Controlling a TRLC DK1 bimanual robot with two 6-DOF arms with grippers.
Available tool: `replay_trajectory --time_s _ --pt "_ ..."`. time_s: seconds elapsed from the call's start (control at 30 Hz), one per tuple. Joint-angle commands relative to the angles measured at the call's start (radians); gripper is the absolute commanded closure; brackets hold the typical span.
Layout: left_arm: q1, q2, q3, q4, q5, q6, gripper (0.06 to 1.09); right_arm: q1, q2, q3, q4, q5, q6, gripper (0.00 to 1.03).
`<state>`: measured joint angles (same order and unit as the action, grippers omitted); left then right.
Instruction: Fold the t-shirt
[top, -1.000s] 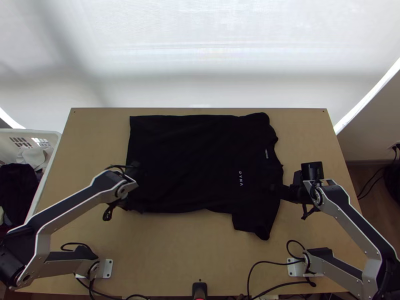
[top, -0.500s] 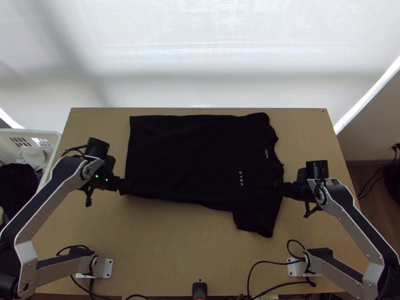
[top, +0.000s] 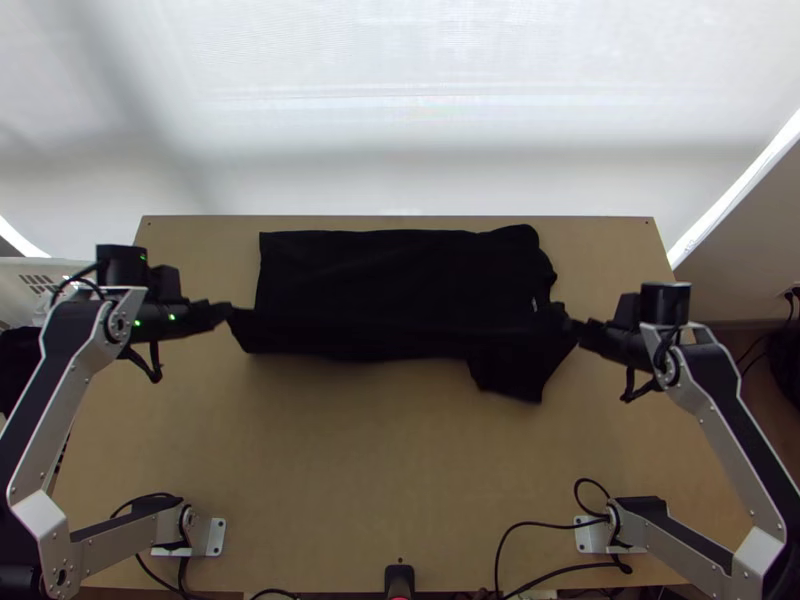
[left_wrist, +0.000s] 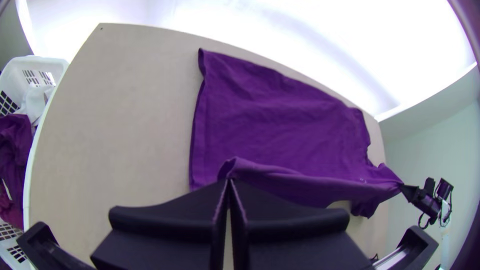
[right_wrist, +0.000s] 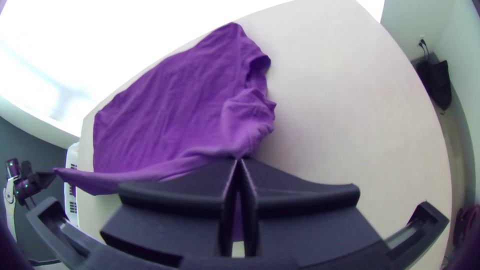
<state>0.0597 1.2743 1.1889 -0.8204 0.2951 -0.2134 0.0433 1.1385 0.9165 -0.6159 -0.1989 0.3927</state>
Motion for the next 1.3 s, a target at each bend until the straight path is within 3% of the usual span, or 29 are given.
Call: replay_trajectory --time_s 0.0,0.2,0.37,0.7,0.97,1.27 --pt "0.038 -0.023 0.089 0.046 0.039 -0.093 1.05 -0.016 -0.005 0.111 -0.005 0.009 0.023 1.0" --pt "0.124 -0.007 0.204 0.13 0.085 -0.208 1.05 -0.083 0.064 0.32 -0.002 0.01 0.023 1.0" --pt "0.155 -0.033 0.27 0.254 0.084 -0.287 1.05 -0.097 0.084 0.463 0.134 0.01 0.038 1.0" --pt "0.12 0.065 0.548 0.333 0.056 -0.405 1.05 0.012 0.161 0.662 0.381 0.047 0.078 1.0" --pt "0.068 0.188 0.824 0.342 -0.019 -0.432 1.05 0.026 0.267 0.848 0.504 0.09 0.078 1.0" --pt "0.069 0.2 1.0 0.357 -0.045 -0.46 1.05 0.0 0.305 1.11 0.528 0.101 0.078 1.0"
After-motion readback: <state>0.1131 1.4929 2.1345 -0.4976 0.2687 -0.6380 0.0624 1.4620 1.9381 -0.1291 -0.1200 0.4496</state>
